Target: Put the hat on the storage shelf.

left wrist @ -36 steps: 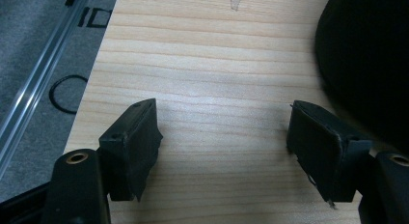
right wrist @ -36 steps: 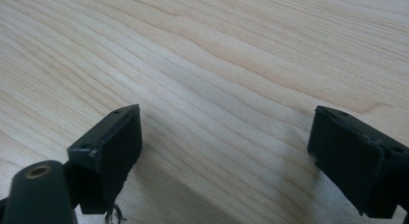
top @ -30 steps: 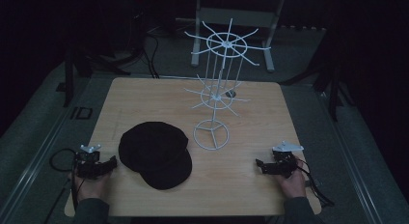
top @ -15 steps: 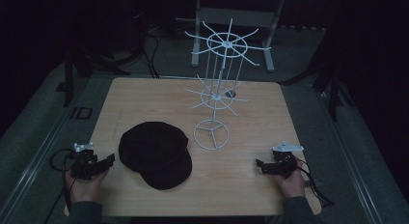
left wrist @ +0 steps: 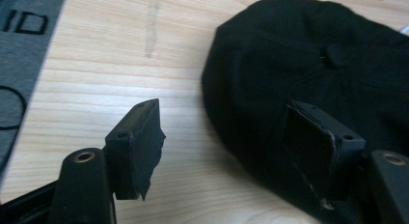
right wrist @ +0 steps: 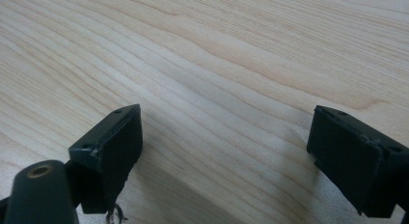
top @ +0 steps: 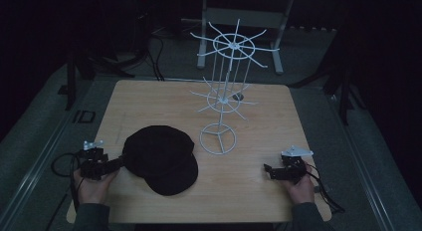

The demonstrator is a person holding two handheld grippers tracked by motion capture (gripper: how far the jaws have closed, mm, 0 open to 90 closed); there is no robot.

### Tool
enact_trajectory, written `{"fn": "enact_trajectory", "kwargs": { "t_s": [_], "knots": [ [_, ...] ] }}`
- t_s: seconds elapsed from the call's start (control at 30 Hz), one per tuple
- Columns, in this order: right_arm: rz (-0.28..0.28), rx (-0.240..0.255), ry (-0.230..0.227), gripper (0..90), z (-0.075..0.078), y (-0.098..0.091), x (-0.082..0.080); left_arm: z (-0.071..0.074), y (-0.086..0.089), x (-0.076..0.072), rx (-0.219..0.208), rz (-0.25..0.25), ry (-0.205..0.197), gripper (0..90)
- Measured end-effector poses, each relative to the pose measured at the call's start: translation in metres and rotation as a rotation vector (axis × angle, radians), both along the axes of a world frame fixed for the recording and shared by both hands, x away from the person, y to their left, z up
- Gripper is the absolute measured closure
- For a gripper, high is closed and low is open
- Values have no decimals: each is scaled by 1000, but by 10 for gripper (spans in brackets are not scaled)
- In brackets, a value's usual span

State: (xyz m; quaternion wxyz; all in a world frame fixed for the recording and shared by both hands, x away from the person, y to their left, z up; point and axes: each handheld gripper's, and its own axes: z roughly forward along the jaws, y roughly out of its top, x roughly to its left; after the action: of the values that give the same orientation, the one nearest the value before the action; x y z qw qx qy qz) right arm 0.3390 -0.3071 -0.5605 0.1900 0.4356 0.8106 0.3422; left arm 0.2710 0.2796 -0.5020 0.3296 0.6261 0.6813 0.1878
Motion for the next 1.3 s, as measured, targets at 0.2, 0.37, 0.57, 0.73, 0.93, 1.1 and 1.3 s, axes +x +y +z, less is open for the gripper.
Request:
{"fn": "enact_trajectory", "kwargs": {
  "t_s": [0.2,0.37,0.57,0.73,0.93,1.1,1.3],
  "knots": [
    [0,0,0,123,0,0,0,1,-11,4,-10,-28,-4,267],
    [0,0,0,122,0,0,0,-5,-22,10,5,-69,36,235],
    [0,0,0,122,0,0,0,-17,-28,16,4,-82,80,209],
    [0,0,0,122,0,0,0,-29,-34,22,-5,-97,118,210],
    [-2,0,0,122,0,0,0,-39,-38,30,-28,-88,171,260],
    [-2,0,0,122,0,0,0,-39,-41,33,-20,-65,174,369],
    [-2,0,0,123,0,0,0,-39,-40,36,-28,-50,170,497]
  ]
}}
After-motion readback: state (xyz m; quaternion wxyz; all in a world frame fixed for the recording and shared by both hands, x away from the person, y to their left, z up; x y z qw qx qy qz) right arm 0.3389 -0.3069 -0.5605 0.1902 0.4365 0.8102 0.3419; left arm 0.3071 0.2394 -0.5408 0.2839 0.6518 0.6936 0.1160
